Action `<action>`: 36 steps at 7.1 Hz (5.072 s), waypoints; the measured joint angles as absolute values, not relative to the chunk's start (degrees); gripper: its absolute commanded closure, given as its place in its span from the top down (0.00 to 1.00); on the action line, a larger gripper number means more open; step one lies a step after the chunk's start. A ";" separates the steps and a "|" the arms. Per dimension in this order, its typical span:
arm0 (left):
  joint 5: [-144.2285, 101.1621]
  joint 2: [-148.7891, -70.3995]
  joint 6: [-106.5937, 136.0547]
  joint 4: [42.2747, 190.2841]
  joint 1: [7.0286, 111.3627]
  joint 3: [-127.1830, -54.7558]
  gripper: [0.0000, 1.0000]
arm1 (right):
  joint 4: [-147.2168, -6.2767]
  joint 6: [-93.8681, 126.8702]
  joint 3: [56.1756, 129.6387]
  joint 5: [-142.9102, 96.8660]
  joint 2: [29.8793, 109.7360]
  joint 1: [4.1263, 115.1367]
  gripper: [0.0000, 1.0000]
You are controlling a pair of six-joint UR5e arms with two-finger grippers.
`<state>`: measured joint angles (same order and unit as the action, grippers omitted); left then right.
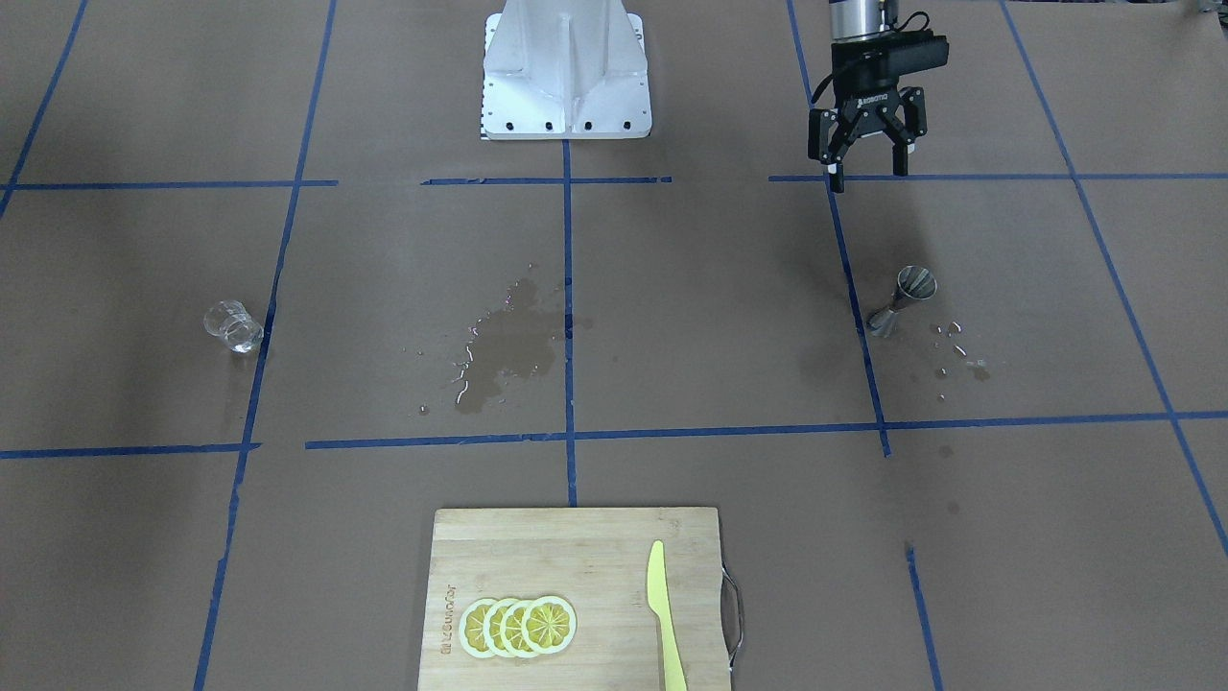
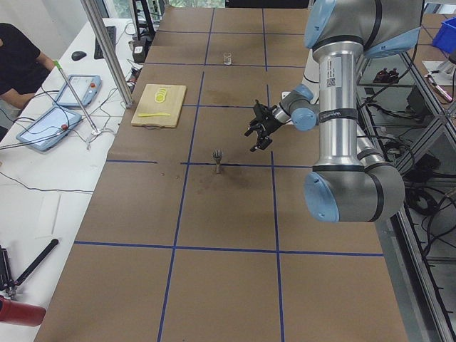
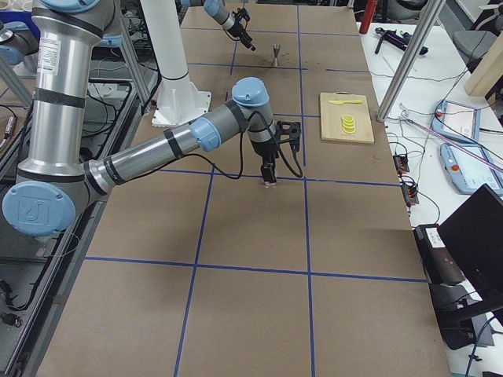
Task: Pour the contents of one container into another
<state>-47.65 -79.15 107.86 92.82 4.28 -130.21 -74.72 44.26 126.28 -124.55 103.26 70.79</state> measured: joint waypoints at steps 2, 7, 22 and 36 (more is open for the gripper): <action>-41.81 -79.76 109.71 93.55 3.83 -125.43 1.00 | -63.74 52.38 126.95 -117.23 108.03 63.38 1.00; -35.66 -85.28 109.85 95.84 4.79 -113.87 1.00 | -53.11 62.70 127.59 -100.87 112.88 48.54 1.00; -32.16 -93.18 99.42 111.12 14.12 -99.28 0.76 | -44.30 71.19 127.27 -78.51 119.00 30.53 1.00; -32.27 -90.64 97.25 111.71 14.40 -104.00 0.00 | -44.38 72.50 127.04 -74.13 118.84 26.61 1.00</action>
